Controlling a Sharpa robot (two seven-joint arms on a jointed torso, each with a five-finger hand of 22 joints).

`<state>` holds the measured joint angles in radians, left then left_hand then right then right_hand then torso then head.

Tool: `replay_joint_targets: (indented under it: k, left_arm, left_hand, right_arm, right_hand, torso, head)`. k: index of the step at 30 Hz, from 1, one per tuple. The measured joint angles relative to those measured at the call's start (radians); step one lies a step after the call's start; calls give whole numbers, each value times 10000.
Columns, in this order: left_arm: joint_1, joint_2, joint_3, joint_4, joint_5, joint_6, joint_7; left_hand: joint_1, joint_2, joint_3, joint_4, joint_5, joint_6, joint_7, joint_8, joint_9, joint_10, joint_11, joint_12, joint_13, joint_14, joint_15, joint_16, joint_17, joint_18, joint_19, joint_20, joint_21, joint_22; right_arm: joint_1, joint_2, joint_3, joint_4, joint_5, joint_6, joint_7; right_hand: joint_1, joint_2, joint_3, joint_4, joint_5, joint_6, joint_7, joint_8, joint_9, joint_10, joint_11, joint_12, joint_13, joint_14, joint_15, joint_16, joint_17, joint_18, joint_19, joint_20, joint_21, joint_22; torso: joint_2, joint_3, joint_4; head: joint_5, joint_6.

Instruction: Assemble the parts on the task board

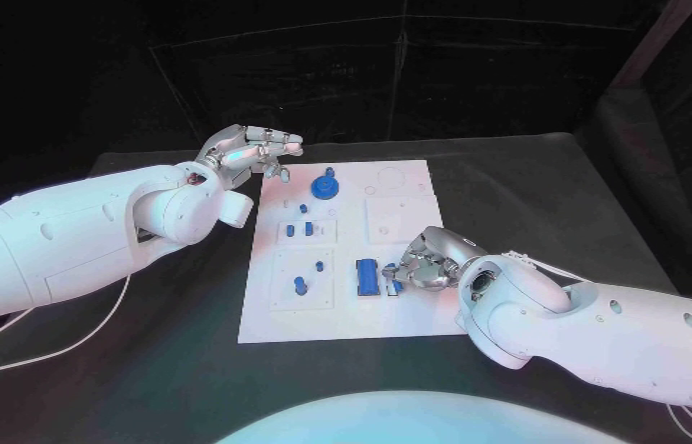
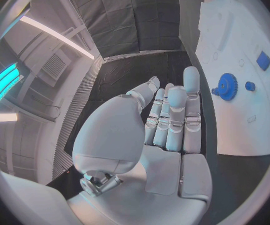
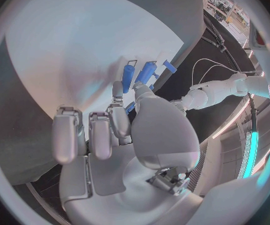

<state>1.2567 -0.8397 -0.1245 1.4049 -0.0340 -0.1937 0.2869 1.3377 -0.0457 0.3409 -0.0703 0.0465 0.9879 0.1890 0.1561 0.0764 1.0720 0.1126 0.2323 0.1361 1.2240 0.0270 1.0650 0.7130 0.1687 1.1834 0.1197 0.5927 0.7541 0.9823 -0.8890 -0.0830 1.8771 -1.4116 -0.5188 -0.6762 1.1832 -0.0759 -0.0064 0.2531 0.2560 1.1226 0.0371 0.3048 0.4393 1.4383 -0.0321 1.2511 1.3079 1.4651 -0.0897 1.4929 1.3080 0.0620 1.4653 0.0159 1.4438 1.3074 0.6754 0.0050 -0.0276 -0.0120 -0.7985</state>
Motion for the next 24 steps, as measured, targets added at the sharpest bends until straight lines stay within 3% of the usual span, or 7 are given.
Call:
replay_joint_targets:
  k: [3, 16, 21, 24]
  left_arm:
    - [0, 2, 0, -5, 0, 8, -8]
    - [0, 15, -2, -16, 0, 52, -39]
    - [0, 15, -2, -19, 0, 64, -48]
    - [0, 14, -2, -20, 0, 70, -53]
  left_hand:
    - [0, 0, 0, 0, 0, 0, 0, 0, 0, 0, 0, 0, 0, 0, 0, 0, 0, 0, 0, 0, 0, 0]
    - [0, 0, 0, 0, 0, 0, 0, 0, 1, 0, 0, 0, -2, 0, 0, 0, 0, 0, 0, 0, 0, 1]
    - [0, 0, 0, 0, 0, 0, -1, 0, 1, 0, 0, 0, -2, 0, 0, 0, 1, 0, 0, 0, 0, 1]
    - [0, 0, 0, 0, 0, 0, 0, 0, 1, 0, 0, 0, -2, 0, 0, 0, 1, 0, 0, 0, 0, 2]
  right_arm:
    - [0, 0, 0, 8, -16, 53, -7]
    - [0, -23, 0, 87, -43, 279, -11]
    - [0, -86, 0, 140, -48, 304, -2]
    - [0, -129, 0, 171, -52, 305, 1]
  right_hand:
    - [-74, 27, -139, 115, -169, 0, 0, 41, 40, 0, 0, 0, 0, 0, 0, 0, 0, 0, 0, 0, 0, 0]
    - [-62, 34, -196, 118, -173, 0, 0, 82, 91, 72, 0, 115, -1, 0, 0, 38, -2, 1, -1, 0, 37, 0]
    - [79, 178, -287, 154, -19, 0, 0, 118, 138, 108, -37, 181, -1, 0, 1, 38, -2, 0, -1, 0, 37, 0]
    - [91, 293, -295, 162, 39, 0, 0, 137, 155, 108, -37, 182, 1, 0, 1, 38, -3, -163, -1, 0, 37, 0]
  torso:
    - [1, 0, -2]
    - [1, 0, -7]
    - [1, 0, -6]
    - [1, 0, -6]
  head:
    - [0, -12]
    - [-14, -50]
    - [-14, -58]
    - [-1, -60]
